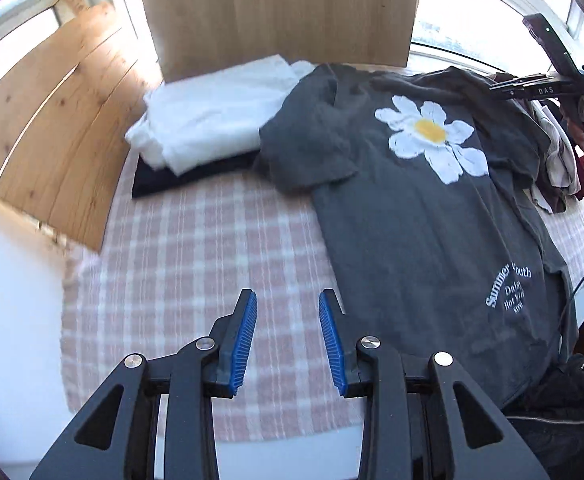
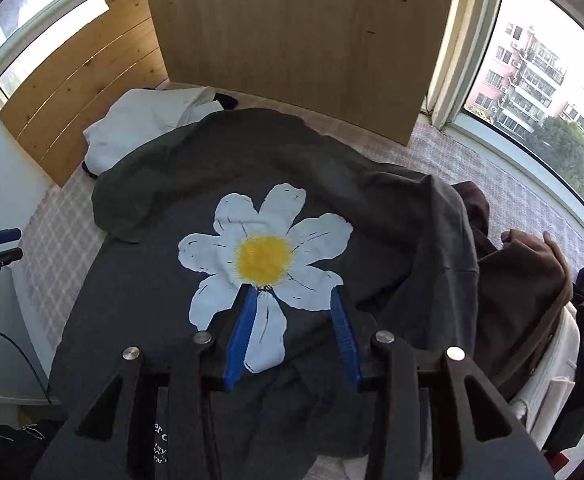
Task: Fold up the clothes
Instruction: 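Open the left gripper while the right gripper grasps the shirt hem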
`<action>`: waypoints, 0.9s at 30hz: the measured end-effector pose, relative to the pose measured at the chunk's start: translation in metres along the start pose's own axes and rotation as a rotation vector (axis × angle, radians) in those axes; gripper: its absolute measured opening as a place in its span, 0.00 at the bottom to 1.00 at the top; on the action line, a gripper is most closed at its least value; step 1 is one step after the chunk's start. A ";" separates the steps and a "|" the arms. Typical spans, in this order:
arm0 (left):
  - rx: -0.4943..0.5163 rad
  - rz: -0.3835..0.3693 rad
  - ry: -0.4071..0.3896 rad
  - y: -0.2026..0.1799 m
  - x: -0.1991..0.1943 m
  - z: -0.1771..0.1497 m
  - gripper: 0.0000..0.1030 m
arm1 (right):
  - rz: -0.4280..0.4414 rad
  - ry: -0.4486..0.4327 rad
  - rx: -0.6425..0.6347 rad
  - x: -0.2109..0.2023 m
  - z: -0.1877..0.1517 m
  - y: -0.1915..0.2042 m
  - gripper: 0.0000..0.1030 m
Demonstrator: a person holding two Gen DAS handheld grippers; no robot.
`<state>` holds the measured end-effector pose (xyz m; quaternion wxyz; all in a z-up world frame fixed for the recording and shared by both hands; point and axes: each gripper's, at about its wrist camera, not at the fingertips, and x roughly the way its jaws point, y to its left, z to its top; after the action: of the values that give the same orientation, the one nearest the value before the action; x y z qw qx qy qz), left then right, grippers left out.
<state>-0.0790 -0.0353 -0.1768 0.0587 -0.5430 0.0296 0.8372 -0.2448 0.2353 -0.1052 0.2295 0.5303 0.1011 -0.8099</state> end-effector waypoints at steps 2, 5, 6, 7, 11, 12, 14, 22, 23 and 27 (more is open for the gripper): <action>-0.124 -0.027 0.034 -0.007 -0.004 -0.052 0.30 | 0.026 0.013 -0.095 0.015 0.004 0.035 0.37; -0.257 -0.026 0.063 -0.029 -0.002 -0.111 0.30 | 0.068 0.044 -0.234 0.038 0.008 0.083 0.37; -0.276 -0.007 0.065 -0.038 -0.001 -0.123 0.30 | 0.074 0.050 -0.263 0.044 0.009 0.096 0.37; -0.293 -0.004 0.065 -0.046 0.001 -0.131 0.30 | 0.078 0.055 -0.276 0.052 0.011 0.105 0.37; -0.332 -0.034 0.048 -0.067 0.008 -0.140 0.30 | 0.080 0.062 -0.218 0.089 0.033 0.121 0.37; -0.315 -0.035 0.052 -0.071 0.013 -0.136 0.30 | 0.085 0.069 -0.190 0.100 0.040 0.122 0.37; -0.280 -0.038 0.059 -0.079 0.021 -0.129 0.30 | 0.119 0.099 -0.116 0.122 0.055 0.123 0.37; -0.160 -0.070 0.082 -0.075 0.041 -0.094 0.30 | 0.134 0.155 -0.027 0.176 0.073 0.144 0.37; -0.145 -0.074 0.078 -0.072 0.042 -0.086 0.30 | 0.135 0.152 -0.021 0.175 0.074 0.144 0.37; -0.094 -0.089 0.047 -0.055 0.048 -0.048 0.30 | 0.175 0.170 0.045 0.175 0.076 0.134 0.37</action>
<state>-0.0473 0.0168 -0.2397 0.0693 -0.5656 -0.0326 0.8211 -0.3002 0.0413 -0.2212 0.2777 0.6090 0.0553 -0.7409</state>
